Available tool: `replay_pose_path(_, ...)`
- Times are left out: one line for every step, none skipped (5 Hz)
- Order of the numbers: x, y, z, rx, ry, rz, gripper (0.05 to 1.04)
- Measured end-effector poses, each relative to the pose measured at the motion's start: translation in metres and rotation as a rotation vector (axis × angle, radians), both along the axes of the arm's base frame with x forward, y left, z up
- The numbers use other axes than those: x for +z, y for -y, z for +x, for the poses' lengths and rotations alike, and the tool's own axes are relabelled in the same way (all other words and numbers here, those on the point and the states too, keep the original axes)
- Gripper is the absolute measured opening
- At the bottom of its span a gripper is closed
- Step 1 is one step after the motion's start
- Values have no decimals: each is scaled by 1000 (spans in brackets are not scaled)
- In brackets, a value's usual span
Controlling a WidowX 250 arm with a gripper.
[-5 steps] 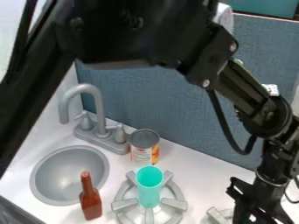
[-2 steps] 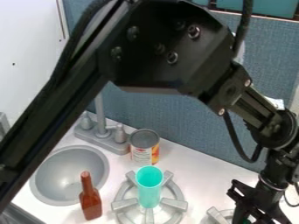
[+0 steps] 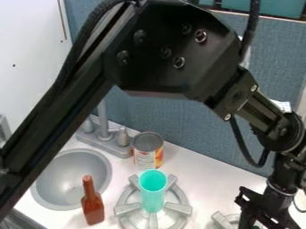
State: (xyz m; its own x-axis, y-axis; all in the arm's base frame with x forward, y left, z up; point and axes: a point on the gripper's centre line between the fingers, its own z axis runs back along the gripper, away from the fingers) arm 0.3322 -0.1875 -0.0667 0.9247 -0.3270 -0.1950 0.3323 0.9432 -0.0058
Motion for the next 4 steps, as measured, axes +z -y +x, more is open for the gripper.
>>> replay_pose_path(1,-10,-3,64,-1,-13,995)
replay_pose_path(21,-18,-6,115,33,-27,1003)
replay_pose_path(57,-36,-21,180,94,-26,1001)
replay_pose_path(82,-71,-46,240,95,23,1000)
